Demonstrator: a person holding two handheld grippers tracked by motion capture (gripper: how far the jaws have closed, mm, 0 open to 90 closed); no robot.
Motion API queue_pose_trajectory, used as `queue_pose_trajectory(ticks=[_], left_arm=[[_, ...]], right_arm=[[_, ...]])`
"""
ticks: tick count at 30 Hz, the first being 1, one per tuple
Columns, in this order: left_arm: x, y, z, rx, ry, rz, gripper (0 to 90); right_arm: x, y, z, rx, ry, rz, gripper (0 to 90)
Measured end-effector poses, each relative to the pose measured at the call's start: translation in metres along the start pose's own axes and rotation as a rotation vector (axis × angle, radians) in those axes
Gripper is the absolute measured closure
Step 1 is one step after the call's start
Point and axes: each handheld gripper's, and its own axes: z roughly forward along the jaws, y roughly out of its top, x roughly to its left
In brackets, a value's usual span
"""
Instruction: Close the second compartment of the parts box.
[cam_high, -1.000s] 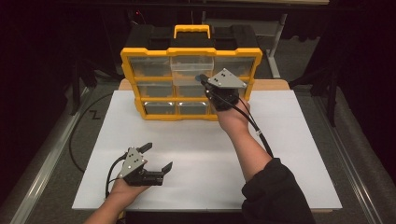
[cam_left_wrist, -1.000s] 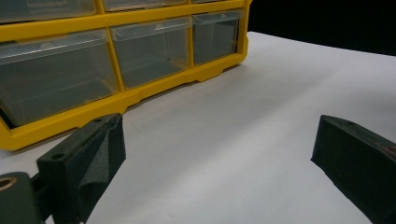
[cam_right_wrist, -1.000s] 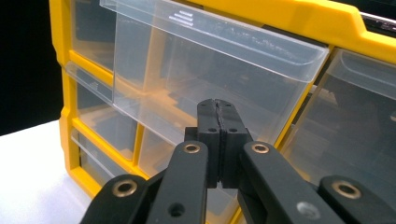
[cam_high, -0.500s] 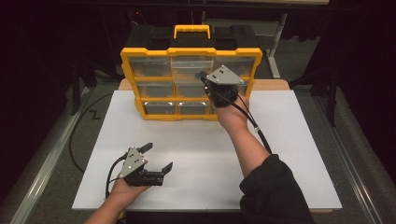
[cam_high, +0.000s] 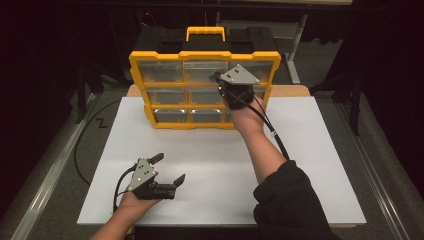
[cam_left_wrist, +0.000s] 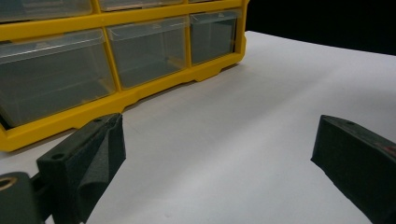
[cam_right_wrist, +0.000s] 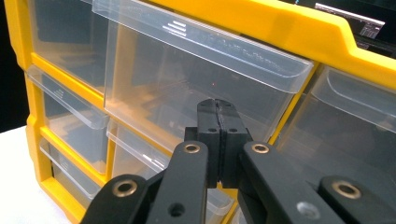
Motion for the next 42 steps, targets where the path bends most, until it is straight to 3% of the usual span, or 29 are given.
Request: queue_pose_trajectory(ticks=[26,42], left_arm=[[0.000,0.000,0.000,-0.006,-0.002,-0.006,3.2],[0.000,0.000,0.000,-0.006,-0.003,-0.001,3.2]], right_arm=[[-0.002,0.001,0.014,0.023,-0.029,-0.023,90.0],[0.003,0.000,-0.005,0.018,0.000,-0.024,90.0]])
